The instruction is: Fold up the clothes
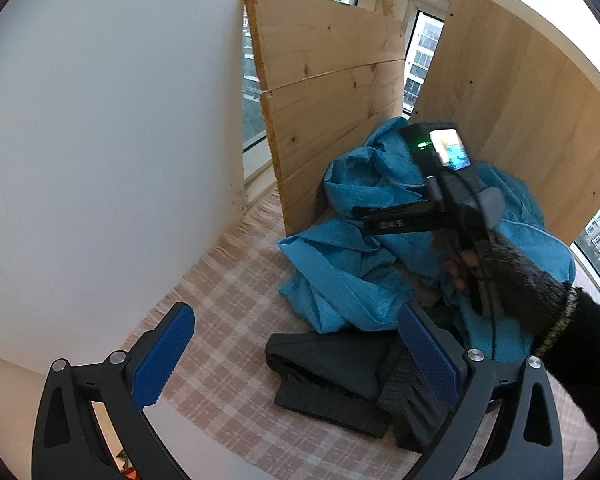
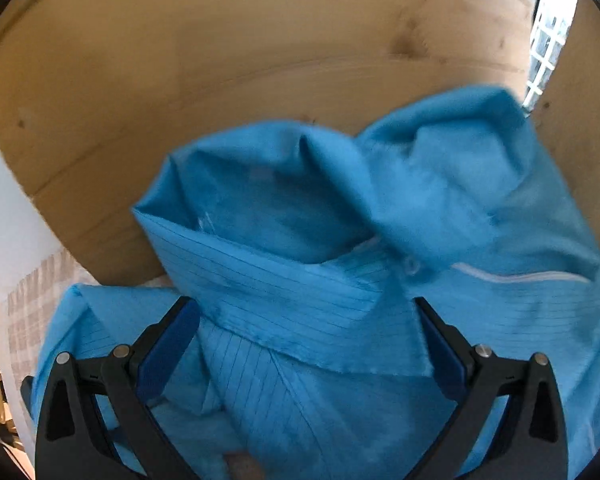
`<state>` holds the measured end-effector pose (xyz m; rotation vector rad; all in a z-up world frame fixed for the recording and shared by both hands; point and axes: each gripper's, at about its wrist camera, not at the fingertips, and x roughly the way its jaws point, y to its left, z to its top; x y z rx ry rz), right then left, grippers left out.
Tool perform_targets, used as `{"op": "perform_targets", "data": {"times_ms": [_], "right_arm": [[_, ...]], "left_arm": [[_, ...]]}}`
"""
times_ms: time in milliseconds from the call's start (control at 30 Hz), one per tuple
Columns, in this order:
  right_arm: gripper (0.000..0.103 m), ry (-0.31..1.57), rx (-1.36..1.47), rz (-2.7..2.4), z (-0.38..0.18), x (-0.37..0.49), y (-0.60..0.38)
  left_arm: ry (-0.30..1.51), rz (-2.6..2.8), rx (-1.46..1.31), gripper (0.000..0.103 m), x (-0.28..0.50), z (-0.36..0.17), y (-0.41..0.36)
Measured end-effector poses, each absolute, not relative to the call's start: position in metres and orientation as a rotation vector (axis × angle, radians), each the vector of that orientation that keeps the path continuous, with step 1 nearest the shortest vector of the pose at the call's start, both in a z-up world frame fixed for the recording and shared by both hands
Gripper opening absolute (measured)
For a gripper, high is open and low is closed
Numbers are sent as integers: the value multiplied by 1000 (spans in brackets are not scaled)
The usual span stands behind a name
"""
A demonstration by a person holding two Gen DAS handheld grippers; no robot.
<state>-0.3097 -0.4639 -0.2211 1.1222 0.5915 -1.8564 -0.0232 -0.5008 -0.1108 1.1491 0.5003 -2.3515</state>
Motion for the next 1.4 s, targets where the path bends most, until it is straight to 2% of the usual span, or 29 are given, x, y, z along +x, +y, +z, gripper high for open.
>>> {"op": "perform_targets", "data": {"times_ms": [33,67,100,133,167,267,433,667,767,933,1067,1133,1233,1300,1400], "right_arm": [[92,579,1129,-1846,-224,-311,-465],[74,557,1126,-1842,-224,-311,-463],[63,541,1119,-1845,-222,-311,-462],[32,524,1121,-1835,-219,-311,-461],[16,498,1139,-1817,-215,-313,-460],[10,425,1145,-1812,-197,-314,-449],[10,228,1065,-1833,-131,-300,-395],[10,56,926,-2022,-25,-253,-215],[9,-39,963,-2196,-11,-230,-113],[8,-331,1165,-2452,-38,-178,54],[22,-350,1413,-2603,-84,-146,129],[27,-350,1428,-2578,-89,-126,146],[62,-264,1341,-2614,-80,-101,151],[67,-197,1277,-2578,-79,-98,145],[67,-33,1200,-2493,-88,-95,111]], "left_arm": [[501,-2353,1151,102,-24,-111,-501],[502,-2355,1153,102,-25,-112,-500],[503,-2357,1155,102,-26,-112,-500],[504,-2359,1157,102,-27,-113,-500],[501,-2360,1160,102,-27,-113,-499],[491,-2359,1167,102,-28,-112,-497],[465,-2366,1146,102,-25,-103,-492],[453,-2450,1092,102,-28,-76,-475],[397,-2546,1096,102,-43,-61,-449],[262,-2737,1156,102,-78,-45,-385],[119,-2873,1285,102,-108,-54,-321],[14,-2907,1342,102,-119,-62,-287],[-101,-2948,1432,102,-126,-77,-241],[-170,-2930,1475,102,-122,-83,-217],[-220,-2892,1467,102,-108,-86,-196]]}}
